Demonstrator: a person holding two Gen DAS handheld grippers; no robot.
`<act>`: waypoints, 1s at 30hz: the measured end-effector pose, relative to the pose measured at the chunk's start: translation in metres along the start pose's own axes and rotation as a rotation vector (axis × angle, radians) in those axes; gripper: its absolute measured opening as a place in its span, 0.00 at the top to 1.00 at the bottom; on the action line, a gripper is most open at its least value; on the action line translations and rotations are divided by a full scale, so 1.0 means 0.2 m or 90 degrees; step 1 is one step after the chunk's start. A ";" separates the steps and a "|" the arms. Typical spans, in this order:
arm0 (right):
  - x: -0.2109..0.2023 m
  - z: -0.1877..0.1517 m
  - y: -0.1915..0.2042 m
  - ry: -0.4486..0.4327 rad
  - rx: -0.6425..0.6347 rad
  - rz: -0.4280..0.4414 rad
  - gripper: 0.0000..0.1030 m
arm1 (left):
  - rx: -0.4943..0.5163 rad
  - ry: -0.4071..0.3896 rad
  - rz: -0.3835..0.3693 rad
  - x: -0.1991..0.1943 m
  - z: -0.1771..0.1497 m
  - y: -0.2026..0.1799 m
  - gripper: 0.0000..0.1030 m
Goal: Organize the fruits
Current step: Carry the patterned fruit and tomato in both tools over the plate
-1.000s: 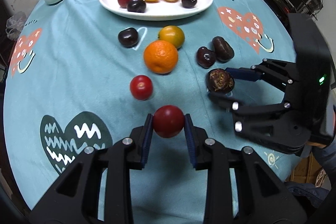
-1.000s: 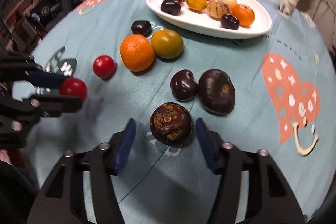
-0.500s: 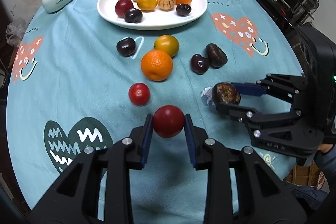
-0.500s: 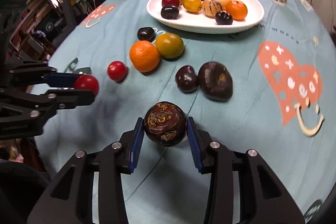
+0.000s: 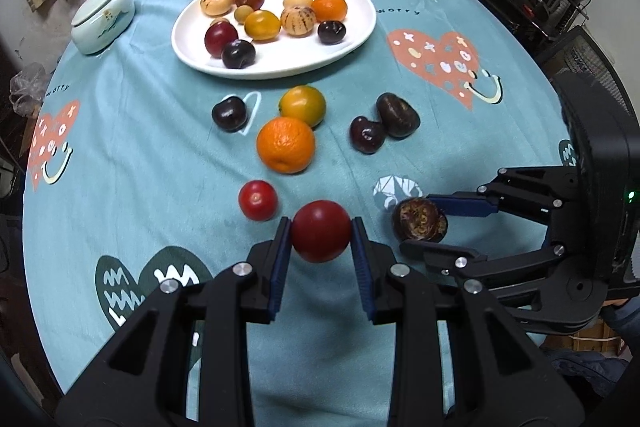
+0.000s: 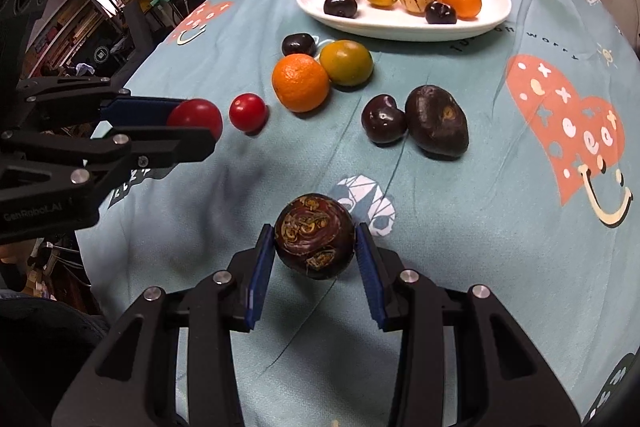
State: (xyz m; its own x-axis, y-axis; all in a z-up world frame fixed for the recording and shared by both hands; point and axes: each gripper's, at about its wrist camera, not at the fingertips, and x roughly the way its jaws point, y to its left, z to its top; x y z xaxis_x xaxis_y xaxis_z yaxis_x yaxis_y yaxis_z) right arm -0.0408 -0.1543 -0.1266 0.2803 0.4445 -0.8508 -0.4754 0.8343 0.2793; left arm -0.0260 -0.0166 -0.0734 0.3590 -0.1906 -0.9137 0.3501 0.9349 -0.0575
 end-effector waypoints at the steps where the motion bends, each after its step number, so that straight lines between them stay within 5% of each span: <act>1: 0.00 0.00 0.00 0.002 0.002 0.003 0.60 | 0.001 0.000 -0.002 0.00 0.00 0.00 0.71; 20: 0.01 0.08 -0.08 0.004 0.020 0.037 0.60 | -0.084 -0.023 -0.025 0.00 0.14 0.33 0.71; 30: -0.15 0.47 -0.19 -0.091 -0.007 0.004 0.60 | -0.045 -0.075 -0.007 -0.01 0.51 0.33 0.71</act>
State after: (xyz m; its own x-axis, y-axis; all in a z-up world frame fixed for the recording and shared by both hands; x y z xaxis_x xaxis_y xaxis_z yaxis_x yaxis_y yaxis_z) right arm 0.0472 -0.1679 -0.0697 0.3929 0.4917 -0.7771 -0.4859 0.8284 0.2785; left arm 0.0841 0.0153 -0.0345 0.4553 -0.2314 -0.8598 0.2941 0.9505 -0.1000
